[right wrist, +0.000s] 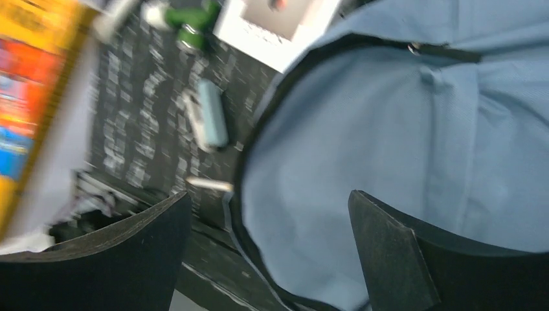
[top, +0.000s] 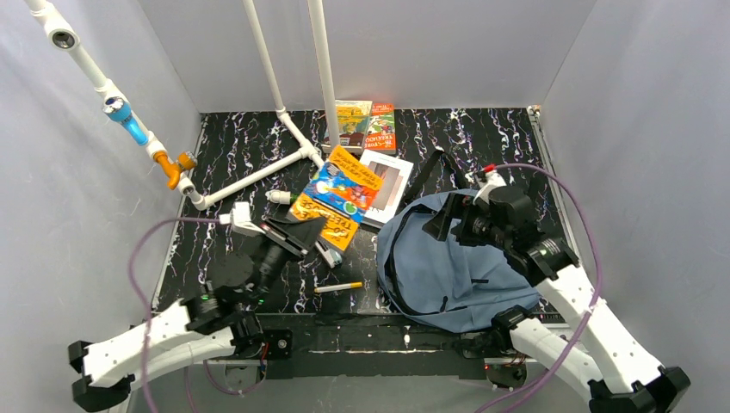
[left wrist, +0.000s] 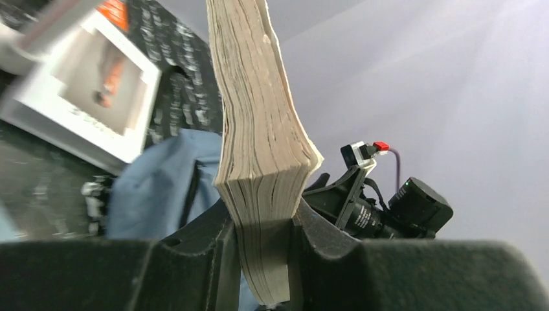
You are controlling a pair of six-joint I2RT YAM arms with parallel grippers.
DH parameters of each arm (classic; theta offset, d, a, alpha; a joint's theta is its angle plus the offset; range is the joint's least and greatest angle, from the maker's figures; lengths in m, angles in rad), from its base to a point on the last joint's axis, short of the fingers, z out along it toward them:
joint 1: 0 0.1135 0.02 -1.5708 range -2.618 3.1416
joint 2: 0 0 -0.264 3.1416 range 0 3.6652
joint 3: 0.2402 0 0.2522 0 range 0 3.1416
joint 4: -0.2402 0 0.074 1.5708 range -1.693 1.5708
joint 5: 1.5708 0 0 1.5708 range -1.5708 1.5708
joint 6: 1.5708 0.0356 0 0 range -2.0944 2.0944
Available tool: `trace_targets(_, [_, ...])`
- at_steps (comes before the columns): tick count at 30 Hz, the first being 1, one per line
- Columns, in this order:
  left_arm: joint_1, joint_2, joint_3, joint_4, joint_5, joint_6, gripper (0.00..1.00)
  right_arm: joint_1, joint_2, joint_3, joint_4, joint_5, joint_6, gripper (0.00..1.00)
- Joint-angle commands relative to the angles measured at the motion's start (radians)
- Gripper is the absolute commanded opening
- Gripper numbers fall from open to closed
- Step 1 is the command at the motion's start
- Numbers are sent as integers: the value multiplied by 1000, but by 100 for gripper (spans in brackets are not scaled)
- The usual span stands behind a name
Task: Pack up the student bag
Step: Pick up the book from the center of the board, then place the book in the student bag.
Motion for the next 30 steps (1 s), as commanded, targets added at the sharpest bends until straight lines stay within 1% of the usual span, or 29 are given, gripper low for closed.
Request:
trace_targets(1, [5, -5, 325, -732, -140, 74, 0, 10, 99, 77, -218, -6, -253, 94])
trace_targets(4, [5, 65, 468, -919, -96, 129, 0, 59, 146, 111, -256, 67, -261, 91])
trace_targets(5, [5, 87, 503, -969, -80, 123, 0, 90, 161, 112, -257, 85, -250, 90])
trace_targets(6, [5, 102, 525, -998, -62, 123, 0, 128, 178, 107, -254, 134, -232, 90])
trace_targets(7, [5, 112, 541, -1015, -41, 125, 0, 184, 201, 101, -247, 169, -212, 90])
trace_targets(8, [5, 117, 548, -1023, -32, 124, 0, 244, 226, 95, -239, 213, -186, 90])
trace_targets(10, [5, 115, 543, -1020, -25, 117, 0, 409, 274, 101, -227, 330, -117, 90])
trace_targets(12, [5, 114, 542, -1019, -21, 119, 0, 558, 312, 133, -231, 476, -67, 90])
trace_targets(13, [4, 115, 542, -1019, -18, 120, 0, 611, 334, 155, -234, 531, -55, 90])
trace_targets(14, [5, 115, 540, -1019, -13, 117, 0, 655, 360, 171, -237, 572, -44, 90])
trace_targets(17, [5, 125, 533, -1015, -3, 106, 0, 726, 444, 200, -232, 659, -13, 90])
trace_targets(20, [5, 144, 541, -1019, 19, 107, 0, 771, 509, 202, -197, 737, 12, 85])
trace_targets(24, [5, 148, 542, -1019, 45, 97, 0, 788, 584, 206, -177, 828, 15, 74])
trace_targets(27, [5, 153, 545, -1019, 56, 98, 0, 794, 616, 190, -159, 868, 13, 68])
trace_targets(28, [5, 156, 547, -1018, 74, 97, 0, 796, 619, 173, -125, 878, 3, 61])
trace_targets(29, [5, 161, 546, -1015, 94, 97, 0, 798, 611, 164, -111, 884, -9, 50])
trace_targets(30, [5, 163, 543, -1013, 120, 90, 0, 798, 591, 175, -123, 890, -27, 30])
